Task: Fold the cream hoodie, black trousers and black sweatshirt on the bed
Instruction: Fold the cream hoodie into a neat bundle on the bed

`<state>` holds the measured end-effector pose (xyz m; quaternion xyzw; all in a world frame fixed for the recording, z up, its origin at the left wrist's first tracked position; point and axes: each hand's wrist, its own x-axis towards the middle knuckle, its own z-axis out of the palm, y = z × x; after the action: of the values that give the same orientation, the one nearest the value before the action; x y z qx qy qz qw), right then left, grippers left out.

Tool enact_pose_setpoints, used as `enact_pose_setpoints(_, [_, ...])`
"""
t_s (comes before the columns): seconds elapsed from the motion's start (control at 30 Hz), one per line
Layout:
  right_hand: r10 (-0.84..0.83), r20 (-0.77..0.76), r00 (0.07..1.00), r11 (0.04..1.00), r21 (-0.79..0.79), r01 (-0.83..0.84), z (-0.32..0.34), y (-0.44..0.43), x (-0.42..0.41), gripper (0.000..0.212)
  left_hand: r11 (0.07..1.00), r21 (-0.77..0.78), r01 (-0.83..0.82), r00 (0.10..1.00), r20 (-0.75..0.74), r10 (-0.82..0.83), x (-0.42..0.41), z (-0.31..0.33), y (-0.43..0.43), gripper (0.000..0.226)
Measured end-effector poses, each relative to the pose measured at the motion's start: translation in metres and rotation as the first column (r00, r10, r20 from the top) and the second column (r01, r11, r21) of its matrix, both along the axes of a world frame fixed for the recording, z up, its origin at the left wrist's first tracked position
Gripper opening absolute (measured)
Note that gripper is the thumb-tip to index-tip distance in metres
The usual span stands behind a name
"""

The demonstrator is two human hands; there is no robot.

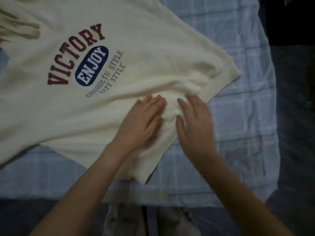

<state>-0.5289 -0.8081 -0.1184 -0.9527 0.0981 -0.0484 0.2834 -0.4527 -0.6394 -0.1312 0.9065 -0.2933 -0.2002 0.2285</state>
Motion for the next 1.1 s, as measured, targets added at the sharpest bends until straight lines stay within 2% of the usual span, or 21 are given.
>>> enact_pose_setpoints(0.1, [0.071,-0.082,0.994,0.997,0.000,-0.071,-0.002,0.056,-0.036,0.042,0.999,0.022,-0.036,0.992,0.124,0.033,-0.015,0.011,0.053,0.050])
enact_pose_setpoints(0.17, [-0.040,-0.080,0.996,0.997,0.062,0.045,-0.006,0.076,-0.054,0.040,0.999,0.033,0.009,0.985,0.173,-0.015,-0.027,0.009,0.086,0.049])
enact_pose_setpoints(0.27, [-0.216,-0.220,0.951,0.940,0.219,0.264,-0.004,0.103,-0.077,0.043,0.993,0.045,0.110,0.972,0.204,-0.117,-0.043,-0.004,0.121,0.048])
enact_pose_setpoints(0.37, [-0.270,-0.319,0.909,0.920,0.192,0.341,-0.003,0.128,-0.093,0.056,0.978,0.089,0.188,0.956,0.212,-0.203,-0.059,-0.020,0.134,0.049])
enact_pose_setpoints(0.5, [-0.353,-0.412,0.840,0.880,0.159,0.448,0.003,0.148,-0.096,0.075,0.971,0.119,0.206,0.952,0.207,-0.227,-0.063,-0.031,0.136,0.051])
enact_pose_setpoints(0.57, [-0.344,-0.428,0.835,0.831,0.275,0.483,0.005,0.161,-0.094,0.083,0.969,0.112,0.221,0.949,0.205,-0.240,-0.061,-0.032,0.137,0.051])
enact_pose_setpoints(0.63, [-0.340,-0.414,0.845,0.735,0.444,0.513,0.004,0.169,-0.091,0.082,0.968,0.110,0.225,0.947,0.208,-0.243,-0.061,-0.031,0.137,0.051])
enact_pose_setpoints(0.73, [-0.407,-0.335,0.850,0.567,0.637,0.523,0.000,0.170,-0.093,0.070,0.973,0.081,0.217,0.951,0.208,-0.230,-0.062,-0.028,0.138,0.051])
enact_pose_setpoints(0.87, [-0.485,-0.298,0.822,0.375,0.779,0.503,-0.006,0.168,-0.111,0.058,0.973,0.056,0.226,0.946,0.224,-0.233,-0.057,-0.018,0.139,0.053])
enact_pose_setpoints(1.0, [-0.462,-0.229,0.857,0.366,0.831,0.419,0.003,0.151,-0.144,0.062,0.959,0.086,0.270,0.927,0.247,-0.283,-0.059,-0.005,0.131,0.055])
enact_pose_setpoints(1.1, [-0.487,-0.261,0.833,0.353,0.814,0.461,0.011,0.148,-0.169,0.060,0.934,0.123,0.335,0.914,0.197,-0.354,-0.077,-0.006,0.128,0.055])
